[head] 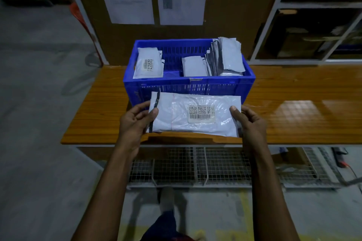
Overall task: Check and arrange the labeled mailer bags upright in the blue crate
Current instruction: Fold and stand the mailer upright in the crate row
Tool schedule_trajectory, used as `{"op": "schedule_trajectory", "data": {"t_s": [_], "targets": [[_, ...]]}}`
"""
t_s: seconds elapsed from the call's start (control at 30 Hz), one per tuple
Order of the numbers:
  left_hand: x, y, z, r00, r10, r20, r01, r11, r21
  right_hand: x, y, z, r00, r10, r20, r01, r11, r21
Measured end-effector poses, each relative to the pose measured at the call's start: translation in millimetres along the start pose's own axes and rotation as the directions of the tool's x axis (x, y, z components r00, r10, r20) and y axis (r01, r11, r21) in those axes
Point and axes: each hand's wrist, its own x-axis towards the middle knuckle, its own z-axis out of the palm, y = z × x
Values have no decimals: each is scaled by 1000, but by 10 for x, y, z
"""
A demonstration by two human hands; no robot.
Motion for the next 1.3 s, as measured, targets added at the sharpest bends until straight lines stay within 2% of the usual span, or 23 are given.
{"op": "schedule_trajectory", "data": {"t_s": [0.1, 0.17, 0.27, 0.37, 0.47, 0.5, 0.6, 0.7, 0.77, 0.83, 0.9, 1.03, 1.13, 1.3], "targets": [[-7, 15, 6, 1000, 13, 0, -13, 1000, -11, 30, 35, -55, 1000, 3, -14, -3, 1000, -17], [4, 45, 9, 1000, 20, 8, -20, 1000, -9, 76, 61, -88, 999, -47, 14, 48, 987, -156], [72, 102, 17, 998, 21, 53, -23, 999, 23, 97, 27, -45, 985, -89, 147, 143, 899, -414], [190, 146, 45, 995, -10, 103, 4, 998, 61, 104, -69, 126, 945, 13, 326, 182, 807, -562], [345, 200, 51, 982, -36, 184, 12, 991, 130, 202, -214, 281, 886, 139, 443, 265, 632, -728], [400, 241, 50, 978, -39, 203, 10, 990, 144, 249, -264, 332, 865, 180, 468, 279, 603, -748], [604, 361, 61, 972, -26, 232, -13, 986, 165, 400, -348, 515, 819, 241, 521, 279, 625, -729], [857, 473, 108, 973, 0, 231, -30, 991, 127, 572, -375, 741, 814, 223, 537, 277, 662, -696], [1041, 534, 125, 984, 38, 175, -54, 995, 85, 700, -397, 896, 826, 223, 518, 212, 729, -650], [1226, 568, 122, 995, 51, 88, -57, 996, 67, 841, -404, 1059, 857, 216, 467, 109, 811, -575], [1399, 574, 121, 999, 2, 54, -7, 996, 92, 987, -396, 1258, 900, 195, 390, 25, 869, -493], [1759, 599, 151, 994, -107, 4, 107, 992, 71, 1270, -372, 1691, 934, 196, 299, -58, 909, -413], [1996, 712, 173, 997, -75, -32, 79, 987, 137, 1499, -299, 1980, 956, 178, 234, -86, 931, -355], [2380, 913, 114, 1000, 4, 19, -9, 958, 286, 2037, -32, 2499, 978, 152, 141, -106, 952, -288]]}}
